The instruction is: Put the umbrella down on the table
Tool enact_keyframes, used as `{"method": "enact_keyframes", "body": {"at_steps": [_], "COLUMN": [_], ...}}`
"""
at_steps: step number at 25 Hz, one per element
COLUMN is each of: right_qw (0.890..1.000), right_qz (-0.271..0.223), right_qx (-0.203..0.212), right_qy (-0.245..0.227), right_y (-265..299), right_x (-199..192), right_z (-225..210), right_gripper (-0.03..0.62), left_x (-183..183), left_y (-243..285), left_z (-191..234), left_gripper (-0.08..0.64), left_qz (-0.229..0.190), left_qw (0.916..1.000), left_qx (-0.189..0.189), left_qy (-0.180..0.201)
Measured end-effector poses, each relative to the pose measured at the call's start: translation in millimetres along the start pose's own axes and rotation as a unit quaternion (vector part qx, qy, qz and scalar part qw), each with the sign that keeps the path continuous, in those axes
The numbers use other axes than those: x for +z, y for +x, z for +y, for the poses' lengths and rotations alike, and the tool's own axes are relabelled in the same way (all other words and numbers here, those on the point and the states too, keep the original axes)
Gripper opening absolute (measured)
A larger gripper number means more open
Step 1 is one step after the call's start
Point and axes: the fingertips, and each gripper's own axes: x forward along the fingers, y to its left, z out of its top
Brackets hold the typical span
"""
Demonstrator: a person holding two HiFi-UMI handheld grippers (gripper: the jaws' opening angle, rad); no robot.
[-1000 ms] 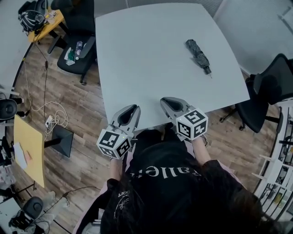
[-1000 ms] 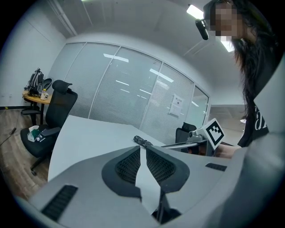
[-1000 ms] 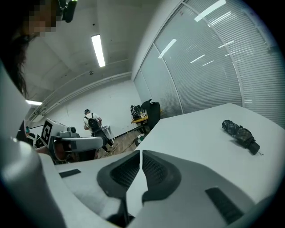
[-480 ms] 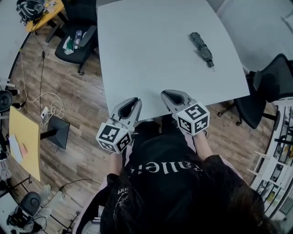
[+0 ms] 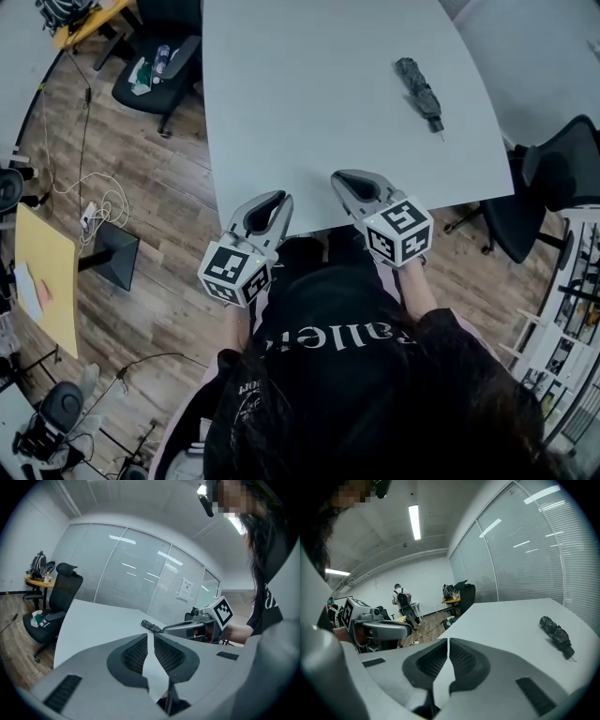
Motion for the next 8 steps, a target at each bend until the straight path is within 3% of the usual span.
{"method": "enact_keyframes", "body": {"at_steps": [8], "right_qw": [1.000], "right_qz": [0.002], "right_qx": [-0.003], "right_qy": [-0.006], "right_y": [-3.8], "right_x": [-1.2], "right_z": [-10.6], "right_gripper": [0.028], "left_x": [-4.2], "left_y": [8.4], "left_z": [-1.5], "left_gripper": [0.044], "left_qz": [0.014], "left_qw": [0.9998], "left_qx": [-0.003], "left_qy": [0.011]}}
